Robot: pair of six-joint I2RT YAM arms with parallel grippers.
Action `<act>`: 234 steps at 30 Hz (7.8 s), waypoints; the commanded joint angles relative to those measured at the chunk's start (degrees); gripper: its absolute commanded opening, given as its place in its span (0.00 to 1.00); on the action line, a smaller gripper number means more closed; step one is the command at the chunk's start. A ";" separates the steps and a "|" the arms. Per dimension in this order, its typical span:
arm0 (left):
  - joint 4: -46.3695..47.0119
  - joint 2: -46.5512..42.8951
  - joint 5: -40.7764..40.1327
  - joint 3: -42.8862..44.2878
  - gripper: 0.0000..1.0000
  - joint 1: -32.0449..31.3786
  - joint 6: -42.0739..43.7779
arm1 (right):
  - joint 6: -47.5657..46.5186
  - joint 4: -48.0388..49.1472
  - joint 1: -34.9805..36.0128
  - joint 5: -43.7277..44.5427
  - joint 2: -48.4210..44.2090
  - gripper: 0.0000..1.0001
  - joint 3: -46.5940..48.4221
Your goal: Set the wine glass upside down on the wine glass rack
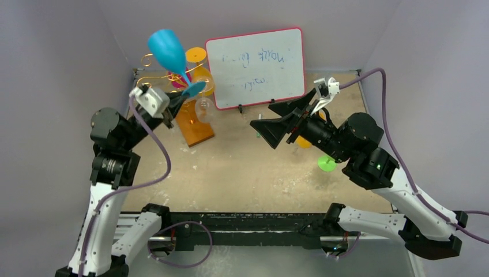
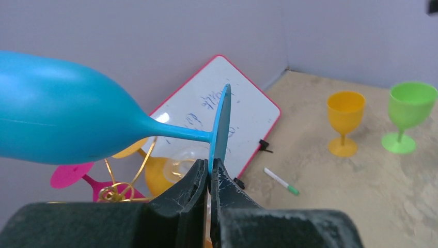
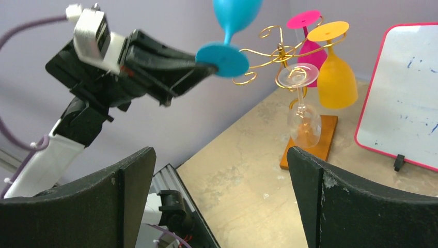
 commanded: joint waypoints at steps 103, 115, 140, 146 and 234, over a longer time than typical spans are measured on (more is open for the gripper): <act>0.10 35.81 -35.71 22.63 0.00 16.05 -78.22 | -2.30 2.33 0.30 4.49 -3.37 1.00 -3.85; 0.63 35.91 -37.33 22.11 0.00 17.86 -78.85 | -2.60 2.44 0.29 4.13 -3.26 1.00 -3.67; 7.96 36.85 -32.51 18.86 0.00 21.31 -86.61 | -2.91 2.21 0.22 4.47 -3.87 1.00 -3.41; 8.38 36.93 -32.71 18.40 0.00 21.91 -87.62 | -2.84 2.00 0.28 4.14 -3.64 1.00 -3.33; -7.75 1.76 -10.24 5.17 0.67 0.57 -40.97 | -12.95 -24.06 -28.07 23.17 20.41 0.42 -4.93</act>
